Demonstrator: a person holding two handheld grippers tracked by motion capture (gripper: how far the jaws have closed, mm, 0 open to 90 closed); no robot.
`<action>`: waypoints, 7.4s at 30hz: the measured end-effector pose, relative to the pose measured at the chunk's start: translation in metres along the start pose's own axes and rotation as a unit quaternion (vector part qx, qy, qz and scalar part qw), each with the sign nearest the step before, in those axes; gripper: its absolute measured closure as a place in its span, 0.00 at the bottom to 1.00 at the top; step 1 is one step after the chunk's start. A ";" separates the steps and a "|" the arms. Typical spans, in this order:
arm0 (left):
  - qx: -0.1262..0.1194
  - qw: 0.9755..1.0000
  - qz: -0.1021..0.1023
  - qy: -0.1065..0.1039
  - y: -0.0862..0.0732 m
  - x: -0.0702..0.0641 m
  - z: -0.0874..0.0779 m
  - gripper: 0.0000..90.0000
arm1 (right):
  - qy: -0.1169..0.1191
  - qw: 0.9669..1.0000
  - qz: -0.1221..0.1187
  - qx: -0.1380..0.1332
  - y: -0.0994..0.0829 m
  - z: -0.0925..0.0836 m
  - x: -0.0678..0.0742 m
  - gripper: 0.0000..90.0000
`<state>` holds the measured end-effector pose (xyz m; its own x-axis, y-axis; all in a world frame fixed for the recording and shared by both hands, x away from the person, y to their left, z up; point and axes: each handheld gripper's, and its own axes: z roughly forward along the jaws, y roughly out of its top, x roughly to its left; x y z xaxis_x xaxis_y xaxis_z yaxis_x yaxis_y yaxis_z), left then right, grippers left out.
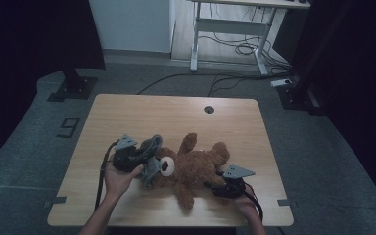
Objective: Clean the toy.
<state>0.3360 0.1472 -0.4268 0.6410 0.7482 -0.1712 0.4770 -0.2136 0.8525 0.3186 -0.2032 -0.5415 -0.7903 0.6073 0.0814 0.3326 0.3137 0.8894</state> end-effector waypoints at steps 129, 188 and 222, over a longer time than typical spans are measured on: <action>0.005 1.000 0.018 -0.021 -0.061 -0.038 0.040 0.87 | 0.028 0.995 0.081 0.042 0.029 0.017 -0.003 0.41; -0.036 0.998 -0.048 -0.003 -0.029 0.015 0.011 0.87 | -0.076 0.993 -0.089 -0.030 0.009 0.013 0.016 0.66; -0.015 0.997 0.030 -0.074 0.028 -0.062 0.045 0.87 | -0.058 0.996 -0.060 -0.042 0.005 0.013 0.009 0.64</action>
<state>0.3368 0.0670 -0.4146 0.7503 0.6337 -0.1884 0.4180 -0.2339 0.8778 0.3199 -0.1871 -0.5417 -0.7551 0.6513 -0.0755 0.1914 0.3291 0.9247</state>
